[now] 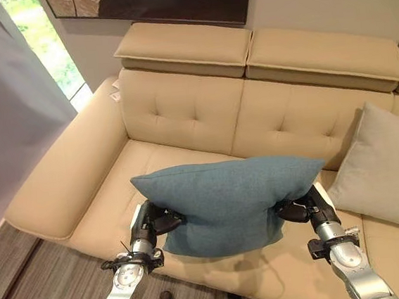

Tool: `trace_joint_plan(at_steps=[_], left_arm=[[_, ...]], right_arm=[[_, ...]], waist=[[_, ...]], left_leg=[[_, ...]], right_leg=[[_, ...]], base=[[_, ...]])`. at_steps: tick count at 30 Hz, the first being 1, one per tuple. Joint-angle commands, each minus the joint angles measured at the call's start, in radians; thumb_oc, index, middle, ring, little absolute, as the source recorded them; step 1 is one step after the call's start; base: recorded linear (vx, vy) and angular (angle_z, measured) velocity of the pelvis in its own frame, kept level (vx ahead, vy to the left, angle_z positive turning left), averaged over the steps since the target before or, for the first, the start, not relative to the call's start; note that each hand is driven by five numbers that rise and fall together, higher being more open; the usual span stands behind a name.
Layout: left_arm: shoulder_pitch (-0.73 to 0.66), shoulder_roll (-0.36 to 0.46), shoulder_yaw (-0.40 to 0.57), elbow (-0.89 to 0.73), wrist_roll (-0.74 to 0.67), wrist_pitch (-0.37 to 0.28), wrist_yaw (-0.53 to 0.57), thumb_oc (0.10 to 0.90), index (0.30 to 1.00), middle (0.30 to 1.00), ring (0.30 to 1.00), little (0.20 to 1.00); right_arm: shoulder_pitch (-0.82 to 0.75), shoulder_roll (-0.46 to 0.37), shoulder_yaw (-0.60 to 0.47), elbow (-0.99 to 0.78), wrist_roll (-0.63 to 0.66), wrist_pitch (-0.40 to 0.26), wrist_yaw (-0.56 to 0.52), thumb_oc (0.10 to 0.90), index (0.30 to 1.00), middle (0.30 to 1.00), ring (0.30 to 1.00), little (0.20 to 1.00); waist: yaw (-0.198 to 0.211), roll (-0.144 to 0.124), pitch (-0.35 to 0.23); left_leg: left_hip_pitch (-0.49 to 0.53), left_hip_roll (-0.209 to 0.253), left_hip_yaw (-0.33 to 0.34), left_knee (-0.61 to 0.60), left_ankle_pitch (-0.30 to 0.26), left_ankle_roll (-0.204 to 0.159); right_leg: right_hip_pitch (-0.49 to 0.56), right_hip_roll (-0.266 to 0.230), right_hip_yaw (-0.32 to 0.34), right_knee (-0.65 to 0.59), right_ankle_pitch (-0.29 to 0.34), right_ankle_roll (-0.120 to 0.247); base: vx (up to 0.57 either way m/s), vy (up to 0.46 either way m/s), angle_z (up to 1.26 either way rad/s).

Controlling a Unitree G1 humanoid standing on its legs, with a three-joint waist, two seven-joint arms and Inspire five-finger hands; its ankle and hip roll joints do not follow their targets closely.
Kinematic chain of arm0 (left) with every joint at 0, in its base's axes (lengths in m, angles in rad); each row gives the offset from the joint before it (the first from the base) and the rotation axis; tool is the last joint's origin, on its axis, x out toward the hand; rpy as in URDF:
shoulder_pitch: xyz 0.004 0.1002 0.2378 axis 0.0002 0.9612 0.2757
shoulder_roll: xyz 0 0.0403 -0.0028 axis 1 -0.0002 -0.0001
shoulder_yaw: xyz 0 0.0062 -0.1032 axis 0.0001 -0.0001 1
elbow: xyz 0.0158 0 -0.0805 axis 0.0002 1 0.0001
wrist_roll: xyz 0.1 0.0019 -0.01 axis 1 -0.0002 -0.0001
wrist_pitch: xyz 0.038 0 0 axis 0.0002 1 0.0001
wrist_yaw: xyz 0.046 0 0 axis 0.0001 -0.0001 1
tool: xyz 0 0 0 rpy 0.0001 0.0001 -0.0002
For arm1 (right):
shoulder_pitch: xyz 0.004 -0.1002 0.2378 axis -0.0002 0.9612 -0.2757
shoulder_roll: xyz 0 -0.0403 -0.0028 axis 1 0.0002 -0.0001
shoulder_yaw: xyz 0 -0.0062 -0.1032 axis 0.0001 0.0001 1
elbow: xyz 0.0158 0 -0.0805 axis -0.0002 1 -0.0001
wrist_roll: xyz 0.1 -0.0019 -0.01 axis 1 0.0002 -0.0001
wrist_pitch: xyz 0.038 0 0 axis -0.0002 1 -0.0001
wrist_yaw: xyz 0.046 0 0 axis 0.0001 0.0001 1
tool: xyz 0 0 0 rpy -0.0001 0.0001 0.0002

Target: Pick up all the scattered cushions and arrange them neatly on the sofa.

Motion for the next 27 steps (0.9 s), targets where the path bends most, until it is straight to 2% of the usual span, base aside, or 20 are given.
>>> trace_joint_plan(at_steps=[1, 3, 5, 6, 7, 8, 9, 10, 11, 12, 15, 16, 17, 18, 20, 21, 24, 25, 27], left_arm=[[-0.106, -0.019, -0.035, -0.215, -0.002, -0.148, -0.050, 0.400, 0.300, 0.300, 0.300, 0.300], [-0.112, -0.009, -0.037, -0.214, -0.003, -0.147, -0.052, 0.400, 0.300, 0.300, 0.300, 0.300], [-0.112, -0.004, -0.035, -0.213, 0.000, -0.147, -0.055, 0.400, 0.300, 0.300, 0.300, 0.300], [-0.111, 0.011, -0.022, -0.215, 0.006, -0.146, -0.059, 0.400, 0.300, 0.300, 0.300, 0.300], [-0.112, 0.012, -0.021, -0.215, 0.006, -0.146, -0.059, 0.400, 0.300, 0.300, 0.300, 0.300], [-0.110, 0.022, -0.008, -0.208, 0.001, -0.146, -0.048, 0.400, 0.300, 0.300, 0.300, 0.300], [-0.105, 0.029, 0.003, -0.206, 0.001, -0.147, -0.045, 0.400, 0.300, 0.300, 0.300, 0.300], [-0.105, 0.030, 0.003, -0.206, 0.001, -0.147, -0.045, 0.400, 0.300, 0.300, 0.300, 0.300], [-0.085, 0.034, 0.022, -0.202, 0.001, -0.147, -0.044, 0.400, 0.300, 0.300, 0.300, 0.300], [-0.075, 0.031, 0.026, -0.200, 0.000, -0.145, -0.052, 0.400, 0.300, 0.300, 0.300, 0.300], [-0.044, 0.018, 0.038, -0.208, -0.002, -0.137, -0.070, 0.400, 0.300, 0.300, 0.300, 0.300], [-0.044, 0.018, 0.039, -0.209, -0.002, -0.137, -0.070, 0.400, 0.300, 0.300, 0.300, 0.300], [-0.048, 0.015, 0.046, -0.209, -0.004, -0.136, -0.068, 0.400, 0.300, 0.300, 0.300, 0.300], [-0.053, 0.012, 0.046, -0.204, -0.006, -0.135, -0.071, 0.400, 0.300, 0.300, 0.300, 0.300], [-0.059, 0.007, 0.038, -0.200, 0.001, -0.130, -0.075, 0.400, 0.300, 0.300, 0.300, 0.300], [-0.057, -0.011, 0.037, -0.197, -0.006, -0.136, -0.077, 0.400, 0.300, 0.300, 0.300, 0.300], [-0.060, -0.017, 0.033, -0.200, -0.011, -0.139, -0.079, 0.400, 0.300, 0.300, 0.300, 0.300], [-0.067, -0.021, 0.031, -0.203, -0.009, -0.142, -0.073, 0.400, 0.300, 0.300, 0.300, 0.300], [-0.072, -0.024, 0.035, -0.204, -0.005, -0.144, -0.064, 0.400, 0.300, 0.300, 0.300, 0.300]], right_arm=[[-0.082, 0.014, 0.040, -0.128, 0.000, -0.130, 0.014, 0.400, 0.300, 0.300, 0.300, 0.300], [-0.081, 0.024, 0.036, -0.133, -0.002, -0.124, 0.018, 0.400, 0.300, 0.300, 0.300, 0.300], [-0.082, 0.031, 0.038, -0.136, -0.006, -0.122, 0.022, 0.400, 0.300, 0.300, 0.300, 0.300], [-0.091, 0.054, 0.046, -0.130, -0.015, -0.122, 0.024, 0.400, 0.300, 0.300, 0.300, 0.300], [-0.092, 0.055, 0.046, -0.130, -0.015, -0.122, 0.024, 0.400, 0.300, 0.300, 0.300, 0.300], [-0.119, 0.076, 0.061, -0.124, -0.025, -0.122, 0.023, 0.400, 0.300, 0.300, 0.300, 0.300], [-0.131, 0.088, 0.071, -0.123, -0.025, -0.121, 0.025, 0.400, 0.300, 0.300, 0.300, 0.300], [-0.131, 0.089, 0.071, -0.123, -0.025, -0.121, 0.025, 0.400, 0.300, 0.300, 0.300, 0.300], [-0.137, 0.103, 0.089, -0.117, -0.017, -0.124, 0.038, 0.400, 0.300, 0.300, 0.300, 0.300], [-0.136, 0.103, 0.092, -0.115, -0.016, -0.122, 0.044, 0.400, 0.300, 0.300, 0.300, 0.300], [-0.137, 0.086, 0.096, -0.104, -0.012, -0.120, 0.061, 0.400, 0.300, 0.300, 0.300, 0.300], [-0.138, 0.086, 0.096, -0.104, -0.012, -0.120, 0.061, 0.400, 0.300, 0.300, 0.300, 0.300], [-0.148, 0.083, 0.101, -0.103, -0.005, -0.125, 0.059, 0.400, 0.300, 0.300, 0.300, 0.300], [-0.153, 0.083, 0.104, -0.104, -0.004, -0.126, 0.056, 0.400, 0.300, 0.300, 0.300, 0.300], [-0.144, 0.080, 0.100, -0.106, -0.003, -0.129, 0.050, 0.400, 0.300, 0.300, 0.300, 0.300], [-0.130, 0.070, 0.087, -0.113, -0.005, -0.131, 0.049, 0.400, 0.300, 0.300, 0.300, 0.300], [-0.124, 0.060, 0.081, -0.117, -0.009, -0.132, 0.040, 0.400, 0.300, 0.300, 0.300, 0.300], [-0.120, 0.047, 0.073, -0.133, -0.002, -0.130, 0.031, 0.400, 0.300, 0.300, 0.300, 0.300], [-0.123, 0.040, 0.076, -0.133, 0.001, -0.127, 0.025, 0.400, 0.300, 0.300, 0.300, 0.300]], waist=[[0.001, 0.016, -0.106], [-0.004, 0.014, -0.108], [-0.001, 0.009, -0.108], [-0.001, 0.003, -0.105], [0.003, 0.001, -0.105], [0.010, -0.004, -0.092], [0.021, -0.002, -0.085], [0.023, -0.003, -0.086], [0.039, 0.004, -0.078], [0.039, 0.003, -0.077], [0.036, -0.001, -0.087], [0.037, -0.001, -0.089], [0.051, -0.010, -0.092], [0.056, -0.013, -0.096], [0.045, -0.020, -0.096], [0.041, -0.030, -0.099], [0.039, -0.036, -0.096], [0.034, -0.042, -0.085], [0.038, -0.041, -0.076]], left_leg=[[-0.012, -0.022, 0.030, 0.028, -0.019, 0.001], [-0.012, -0.050, 0.039, 0.066, -0.048, 0.019], [-0.008, -0.057, 0.051, 0.076, -0.061, 0.028], [0.006, -0.077, 0.085, 0.092, -0.092, 0.058], [0.006, -0.077, 0.090, 0.094, -0.094, 0.059], [0.016, -0.088, 0.140, 0.113, -0.116, 0.082], [0.025, -0.087, 0.166, 0.116, -0.124, 0.091], [0.024, -0.087, 0.170, 0.116, -0.125, 0.091], [0.041, -0.090, 0.203, 0.114, -0.131, 0.105], [0.053, -0.100, 0.208, 0.109, -0.137, 0.112], [0.089, -0.149, 0.219, 0.079, -0.135, 0.131], [0.087, -0.149, 0.219, 0.077, -0.132, 0.131], [0.109, -0.174, 0.239, 0.055, -0.137, 0.128], [0.113, -0.180, 0.245, 0.051, -0.137, 0.125], [0.114, -0.186, 0.239, 0.061, -0.141, 0.124], [0.112, -0.196, 0.241, 0.082, -0.153, 0.115], [0.094, -0.196, 0.247, 0.127, -0.165, 0.101], [0.033, -0.177, 0.240, 0.253, -0.178, 0.081], [-0.011, -0.171, 0.208, 0.319, -0.176, 0.070]], right_leg=[[0.109, -0.085, 0.047, 0.008, -0.115, 0.114], [0.098, -0.119, 0.071, 0.036, -0.105, 0.132], [0.091, -0.130, 0.084, 0.050, -0.104, 0.137], [0.057, -0.153, 0.103, 0.092, -0.081, 0.157], [0.054, -0.155, 0.108, 0.094, -0.082, 0.159], [-0.001, -0.182, 0.099, 0.151, -0.023, 0.176], [-0.037, -0.196, 0.073, 0.188, 0.000, 0.177], [-0.041, -0.196, 0.077, 0.192, -0.001, 0.177], [-0.068, -0.208, -0.006, 0.234, -0.004, 0.162], [-0.067, -0.188, -0.021, 0.243, -0.024, 0.157], [-0.064, -0.059, -0.039, 0.219, -0.077, 0.127], [-0.066, -0.058, -0.039, 0.216, -0.073, 0.126], [-0.066, -0.030, -0.128, 0.177, -0.086, 0.107], [-0.046, -0.034, -0.172, 0.139, -0.096, 0.096], [-0.020, -0.016, -0.152, 0.102, -0.102, 0.084], [0.000, -0.002, -0.102, 0.061, -0.082, 0.084], [0.007, -0.012, -0.115, 0.047, -0.071, 0.081], [0.020, -0.028, -0.123, 0.026, -0.066, 0.073], [0.034, -0.033, -0.122, 0.008, -0.064, 0.069]], base=[[0.19, 0.380, -0.33], [0.16, 0.350, -0.33], [0.09, 0.237, -0.37], [0.05, 0.206, -0.16], [0.05, 0.386, -0.40], [-0.03, 0.276, -0.54], [-0.03, 0.274, -0.77], [-0.01, 0.273, -0.89], [0.03, 0.253, -0.95], [0.06, 0.338, -0.95], [0.08, 0.186, -0.50], [0.05, 0.137, -0.17], [0.05, 0.073, -0.17], [0.10, 0.047, -0.31], [0.09, -0.038, -0.19], [0.07, -0.016, 0.21], [0.04, -0.037, 0.29], [-0.01, -0.032, 0.09], [0.00, 0.006, 0.21]])
